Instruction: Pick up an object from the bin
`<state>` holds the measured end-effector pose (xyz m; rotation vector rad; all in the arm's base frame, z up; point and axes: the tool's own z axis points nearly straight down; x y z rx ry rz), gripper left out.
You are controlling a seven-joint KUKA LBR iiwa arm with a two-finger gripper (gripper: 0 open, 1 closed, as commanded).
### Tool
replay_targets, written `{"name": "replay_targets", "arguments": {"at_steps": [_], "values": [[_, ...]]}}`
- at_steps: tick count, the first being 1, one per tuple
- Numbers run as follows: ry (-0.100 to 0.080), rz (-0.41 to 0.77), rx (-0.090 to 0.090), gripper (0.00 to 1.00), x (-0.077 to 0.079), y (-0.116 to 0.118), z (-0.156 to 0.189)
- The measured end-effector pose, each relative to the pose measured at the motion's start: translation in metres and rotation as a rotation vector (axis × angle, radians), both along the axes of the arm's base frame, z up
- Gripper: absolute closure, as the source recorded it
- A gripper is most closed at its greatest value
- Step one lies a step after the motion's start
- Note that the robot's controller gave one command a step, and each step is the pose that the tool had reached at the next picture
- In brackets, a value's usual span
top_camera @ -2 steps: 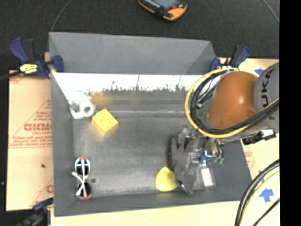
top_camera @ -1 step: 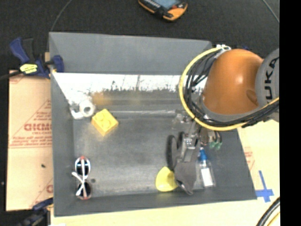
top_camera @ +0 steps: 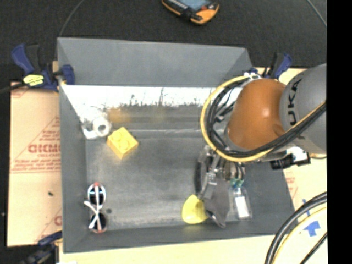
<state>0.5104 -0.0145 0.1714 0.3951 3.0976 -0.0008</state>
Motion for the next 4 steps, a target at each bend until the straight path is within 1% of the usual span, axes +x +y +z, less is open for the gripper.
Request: {"name": "replay_targets", "arguments": {"at_steps": [1, 2, 3, 4], "values": [[0.005, -0.041, 0.001, 0.00, 0.000, 0.000, -0.021], [0.001, -0.257, 0.005, 0.00, 0.023, 0.037, -0.017], [0.005, -0.156, 0.000, 0.00, 0.000, -0.048, -0.059], [0.013, -0.169, -0.004, 0.00, -0.003, -0.050, -0.060]]}}
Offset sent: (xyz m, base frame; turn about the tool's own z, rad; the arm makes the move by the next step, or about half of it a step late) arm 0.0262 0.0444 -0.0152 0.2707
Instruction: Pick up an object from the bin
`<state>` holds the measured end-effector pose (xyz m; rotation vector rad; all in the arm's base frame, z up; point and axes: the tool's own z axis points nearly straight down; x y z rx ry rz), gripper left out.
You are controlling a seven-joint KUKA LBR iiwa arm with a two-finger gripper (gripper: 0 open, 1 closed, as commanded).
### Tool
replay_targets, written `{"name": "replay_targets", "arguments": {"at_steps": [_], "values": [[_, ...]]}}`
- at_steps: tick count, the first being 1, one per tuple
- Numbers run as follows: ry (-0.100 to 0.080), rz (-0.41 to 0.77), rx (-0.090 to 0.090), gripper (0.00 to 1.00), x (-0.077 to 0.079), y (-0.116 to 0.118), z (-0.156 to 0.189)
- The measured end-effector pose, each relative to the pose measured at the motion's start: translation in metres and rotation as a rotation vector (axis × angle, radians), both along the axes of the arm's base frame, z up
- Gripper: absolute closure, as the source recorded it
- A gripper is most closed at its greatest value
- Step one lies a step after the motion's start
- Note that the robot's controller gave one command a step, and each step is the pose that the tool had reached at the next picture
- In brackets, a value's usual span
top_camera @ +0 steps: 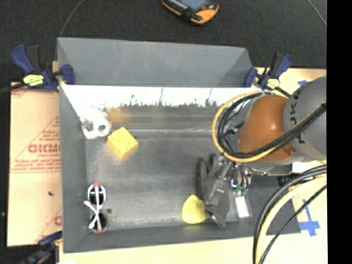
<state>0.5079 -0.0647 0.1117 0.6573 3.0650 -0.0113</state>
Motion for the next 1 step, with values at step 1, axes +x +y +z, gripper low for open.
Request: {"name": "replay_targets", "arguments": {"at_steps": [1], "values": [[-0.013, 0.108, -0.002, 0.00, 0.0724, 0.0154, -0.0210]]}}
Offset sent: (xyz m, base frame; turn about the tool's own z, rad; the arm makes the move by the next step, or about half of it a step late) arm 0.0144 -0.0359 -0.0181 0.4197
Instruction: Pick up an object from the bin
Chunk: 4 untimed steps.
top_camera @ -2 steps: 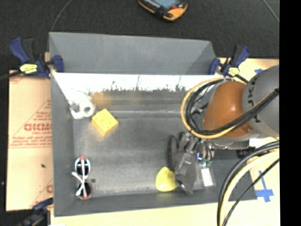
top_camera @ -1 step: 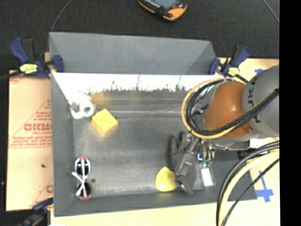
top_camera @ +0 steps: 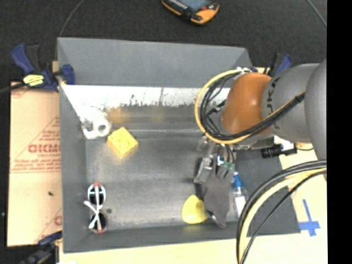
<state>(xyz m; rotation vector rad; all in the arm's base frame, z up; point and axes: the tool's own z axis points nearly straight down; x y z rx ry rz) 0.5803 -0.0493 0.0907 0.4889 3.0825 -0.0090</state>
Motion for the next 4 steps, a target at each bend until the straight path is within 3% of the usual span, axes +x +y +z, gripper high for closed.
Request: {"name": "replay_targets", "arguments": {"at_steps": [1, 2, 3, 4], "values": [[0.001, 0.018, -0.001, 0.00, 0.008, -0.003, -0.014], [-0.008, 0.086, 0.000, 0.00, -0.028, -0.041, -0.020], [-0.002, 0.002, 0.001, 0.00, 0.012, -0.042, -0.017], [-0.012, 0.062, -0.002, 0.00, -0.008, -0.047, -0.018]]}}
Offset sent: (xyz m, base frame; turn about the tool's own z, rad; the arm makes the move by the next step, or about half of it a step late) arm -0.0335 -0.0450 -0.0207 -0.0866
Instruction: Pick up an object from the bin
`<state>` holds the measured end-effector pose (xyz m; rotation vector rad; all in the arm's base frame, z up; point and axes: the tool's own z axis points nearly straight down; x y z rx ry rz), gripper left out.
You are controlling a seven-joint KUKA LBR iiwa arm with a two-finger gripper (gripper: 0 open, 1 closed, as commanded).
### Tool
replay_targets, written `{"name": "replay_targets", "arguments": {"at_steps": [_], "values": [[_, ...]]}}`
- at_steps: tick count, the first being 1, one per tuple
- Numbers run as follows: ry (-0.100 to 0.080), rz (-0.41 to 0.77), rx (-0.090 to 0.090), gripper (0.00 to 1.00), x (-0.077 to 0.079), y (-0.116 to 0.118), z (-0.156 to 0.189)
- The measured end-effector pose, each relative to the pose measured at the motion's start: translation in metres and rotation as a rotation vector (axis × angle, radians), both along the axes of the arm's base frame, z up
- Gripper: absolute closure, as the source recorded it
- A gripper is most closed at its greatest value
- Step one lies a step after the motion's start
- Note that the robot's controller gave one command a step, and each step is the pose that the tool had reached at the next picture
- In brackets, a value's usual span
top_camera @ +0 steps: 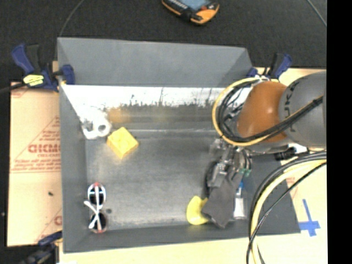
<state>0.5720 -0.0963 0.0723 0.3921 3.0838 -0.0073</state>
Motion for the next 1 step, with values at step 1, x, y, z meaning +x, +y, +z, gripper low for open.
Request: {"name": "replay_targets", "arguments": {"at_steps": [1], "values": [[0.004, -0.027, 0.002, 0.00, 0.0127, -0.0057, 0.0100]]}}
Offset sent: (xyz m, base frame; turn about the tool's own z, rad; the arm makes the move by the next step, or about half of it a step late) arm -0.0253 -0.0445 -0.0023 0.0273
